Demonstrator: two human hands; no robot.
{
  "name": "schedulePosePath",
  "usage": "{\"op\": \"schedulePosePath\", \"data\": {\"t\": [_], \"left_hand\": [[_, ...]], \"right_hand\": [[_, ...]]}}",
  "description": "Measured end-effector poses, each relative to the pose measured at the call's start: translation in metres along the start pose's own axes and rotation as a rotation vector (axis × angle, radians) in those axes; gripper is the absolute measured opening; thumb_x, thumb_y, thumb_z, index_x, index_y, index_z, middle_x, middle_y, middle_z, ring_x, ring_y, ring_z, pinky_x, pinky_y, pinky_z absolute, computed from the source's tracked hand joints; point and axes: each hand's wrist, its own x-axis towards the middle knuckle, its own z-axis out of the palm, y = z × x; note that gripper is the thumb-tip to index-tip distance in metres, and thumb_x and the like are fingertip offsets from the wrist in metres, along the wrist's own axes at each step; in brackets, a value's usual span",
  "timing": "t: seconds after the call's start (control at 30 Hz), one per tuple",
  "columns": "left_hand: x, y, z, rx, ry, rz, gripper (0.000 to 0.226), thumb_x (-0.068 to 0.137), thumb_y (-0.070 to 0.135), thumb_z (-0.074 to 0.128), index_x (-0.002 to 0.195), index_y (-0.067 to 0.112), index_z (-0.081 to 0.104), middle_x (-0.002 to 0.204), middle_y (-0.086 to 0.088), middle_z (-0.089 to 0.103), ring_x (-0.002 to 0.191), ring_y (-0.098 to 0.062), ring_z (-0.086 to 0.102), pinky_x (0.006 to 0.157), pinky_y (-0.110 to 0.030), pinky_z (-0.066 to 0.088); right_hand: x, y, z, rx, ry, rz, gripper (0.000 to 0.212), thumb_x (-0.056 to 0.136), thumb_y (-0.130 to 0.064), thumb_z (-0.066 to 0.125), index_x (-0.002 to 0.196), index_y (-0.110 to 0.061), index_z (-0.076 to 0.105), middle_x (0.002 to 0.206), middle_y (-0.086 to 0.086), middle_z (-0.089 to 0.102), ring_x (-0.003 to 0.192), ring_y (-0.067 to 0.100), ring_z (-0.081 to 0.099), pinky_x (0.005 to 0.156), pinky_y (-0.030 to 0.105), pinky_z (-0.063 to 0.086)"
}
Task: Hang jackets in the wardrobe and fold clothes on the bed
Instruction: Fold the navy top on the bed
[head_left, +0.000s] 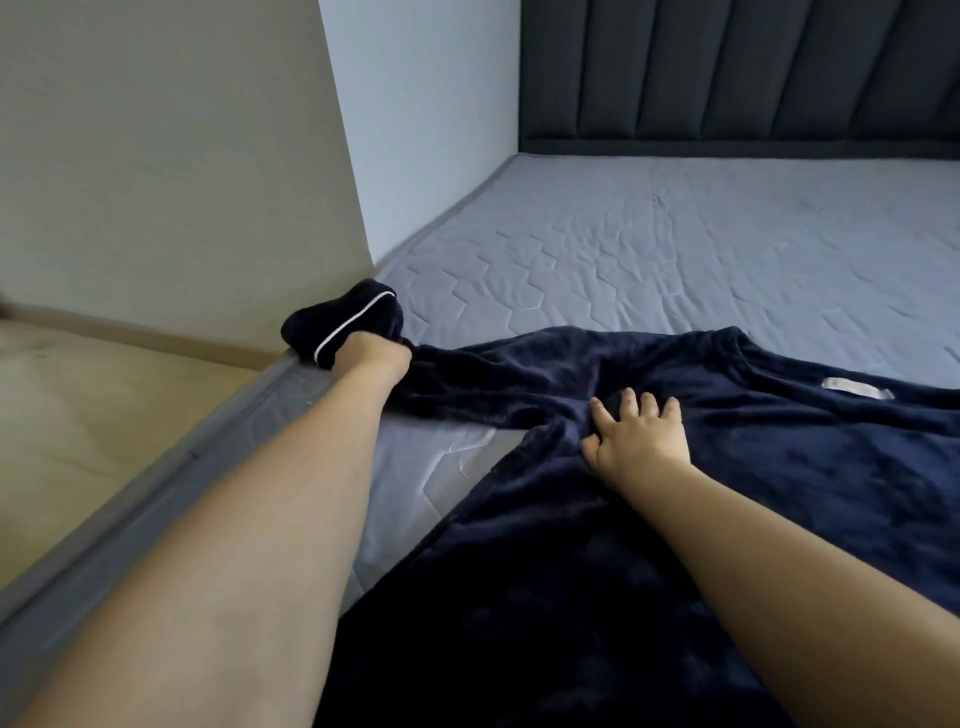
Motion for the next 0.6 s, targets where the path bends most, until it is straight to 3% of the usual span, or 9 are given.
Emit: {"op": "schedulePosePath", "data": {"t": [0.07, 0.17, 0.27, 0.37, 0.5, 0.6], "left_hand": [[0.003, 0.021, -0.001, -0.252, 0.001, 0.036, 0.042, 0.087, 0.024, 0.06, 0.126, 0.007, 0.056, 0.116, -0.012, 0.064, 0.097, -0.031, 0.06, 0.078, -0.032, 0.044], [-0.001, 0.057, -0.02, -0.894, -0.105, 0.068, 0.036, 0.08, 0.009, 0.05, 0.114, 0.018, 0.058, 0.099, -0.007, 0.065, 0.086, -0.027, 0.062, 0.069, -0.036, 0.053], [-0.002, 0.051, -0.032, -1.224, -0.056, -0.017, 0.051, 0.077, 0.0, 0.043, 0.122, 0.019, 0.058, 0.117, -0.013, 0.065, 0.099, -0.035, 0.065, 0.084, -0.05, 0.055], [-0.009, 0.003, -0.027, -1.247, -0.163, -0.207, 0.04, 0.079, 0.02, 0.053, 0.119, 0.018, 0.061, 0.121, -0.011, 0.067, 0.105, -0.034, 0.065, 0.091, -0.051, 0.052], [-0.009, -0.024, -0.029, -1.161, -0.251, -0.215, 0.052, 0.074, 0.042, 0.077, 0.12, 0.025, 0.062, 0.112, -0.003, 0.069, 0.099, -0.026, 0.067, 0.084, -0.045, 0.056], [0.002, -0.003, -0.029, -1.121, 0.001, -0.285, 0.057, 0.079, 0.031, 0.078, 0.13, 0.018, 0.057, 0.116, -0.003, 0.066, 0.099, -0.026, 0.064, 0.093, -0.044, 0.053]], "right_hand": [[0.0, -0.002, -0.003, -0.042, -0.019, 0.004, 0.06, 0.099, -0.045, 0.015, 0.155, -0.027, 0.005, 0.161, 0.017, 0.008, 0.146, 0.037, 0.016, 0.117, 0.053, 0.011], [-0.001, -0.003, -0.007, -0.064, -0.04, 0.007, 0.06, 0.1, -0.045, 0.016, 0.155, -0.026, 0.004, 0.161, 0.019, 0.008, 0.145, 0.038, 0.016, 0.117, 0.053, 0.012], [-0.002, -0.003, -0.009, -0.076, -0.047, 0.013, 0.06, 0.1, -0.045, 0.015, 0.155, -0.026, 0.002, 0.161, 0.019, 0.007, 0.145, 0.038, 0.016, 0.117, 0.053, 0.013], [-0.003, -0.004, -0.009, -0.088, -0.055, 0.02, 0.06, 0.1, -0.045, 0.015, 0.156, -0.026, 0.001, 0.161, 0.019, 0.007, 0.145, 0.038, 0.016, 0.117, 0.052, 0.013], [-0.001, -0.004, -0.007, -0.074, -0.05, 0.024, 0.06, 0.1, -0.045, 0.015, 0.155, -0.026, 0.002, 0.161, 0.018, 0.007, 0.145, 0.038, 0.016, 0.116, 0.052, 0.013], [0.0, -0.003, -0.006, -0.075, -0.053, 0.018, 0.061, 0.099, -0.046, 0.014, 0.155, -0.026, 0.001, 0.161, 0.018, 0.007, 0.145, 0.037, 0.016, 0.116, 0.052, 0.014]]}}
